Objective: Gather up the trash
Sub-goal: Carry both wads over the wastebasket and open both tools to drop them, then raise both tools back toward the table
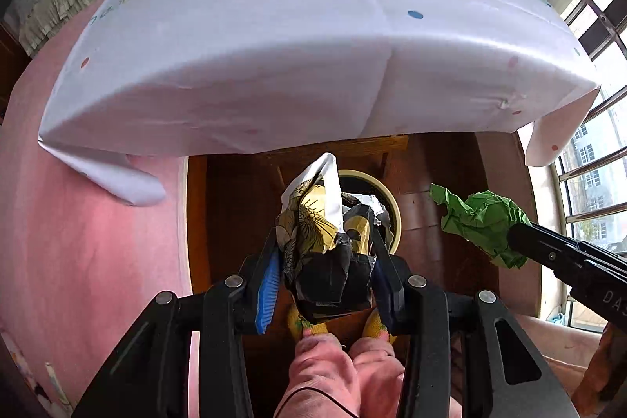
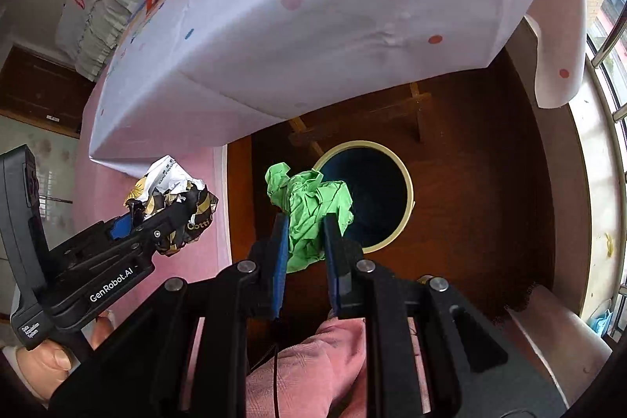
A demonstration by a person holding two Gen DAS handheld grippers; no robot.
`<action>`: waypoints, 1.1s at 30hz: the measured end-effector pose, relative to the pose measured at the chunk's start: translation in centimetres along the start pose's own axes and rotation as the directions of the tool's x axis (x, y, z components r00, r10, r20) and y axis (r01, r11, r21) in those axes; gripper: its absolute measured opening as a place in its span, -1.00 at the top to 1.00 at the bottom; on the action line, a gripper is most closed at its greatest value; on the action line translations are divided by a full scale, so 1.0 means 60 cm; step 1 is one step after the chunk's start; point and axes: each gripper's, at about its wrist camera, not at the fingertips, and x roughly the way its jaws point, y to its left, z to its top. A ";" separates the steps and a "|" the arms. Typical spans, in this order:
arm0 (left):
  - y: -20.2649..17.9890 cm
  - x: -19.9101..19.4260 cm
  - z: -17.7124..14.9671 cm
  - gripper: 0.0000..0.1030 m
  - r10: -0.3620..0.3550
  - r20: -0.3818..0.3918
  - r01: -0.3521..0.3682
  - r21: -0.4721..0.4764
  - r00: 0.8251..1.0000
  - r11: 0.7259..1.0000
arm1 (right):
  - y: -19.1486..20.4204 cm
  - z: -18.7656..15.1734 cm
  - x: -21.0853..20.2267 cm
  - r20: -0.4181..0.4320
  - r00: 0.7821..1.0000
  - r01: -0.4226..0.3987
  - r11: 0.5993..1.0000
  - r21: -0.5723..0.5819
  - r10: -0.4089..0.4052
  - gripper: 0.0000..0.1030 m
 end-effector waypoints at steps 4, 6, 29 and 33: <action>0.019 0.123 -0.016 0.19 -0.037 -0.055 0.034 -0.045 0.998 0.998 | -0.047 -0.003 0.123 -0.029 0.998 0.052 0.998 0.044 -0.051 0.72; 0.027 0.185 -0.022 0.18 -0.048 -0.079 0.043 -0.060 0.996 0.997 | -0.068 -0.003 0.185 -0.047 0.996 0.074 0.995 0.066 -0.071 0.72; 0.065 0.349 0.029 -0.78 -0.072 -0.008 0.072 0.053 0.997 0.996 | -0.097 0.015 0.389 -0.073 0.989 0.142 0.968 0.208 -0.129 -0.22; 0.075 0.298 0.031 -0.78 -0.068 0.011 0.067 0.055 0.998 0.996 | -0.071 0.020 0.336 -0.041 0.991 0.135 0.968 0.211 -0.129 -0.22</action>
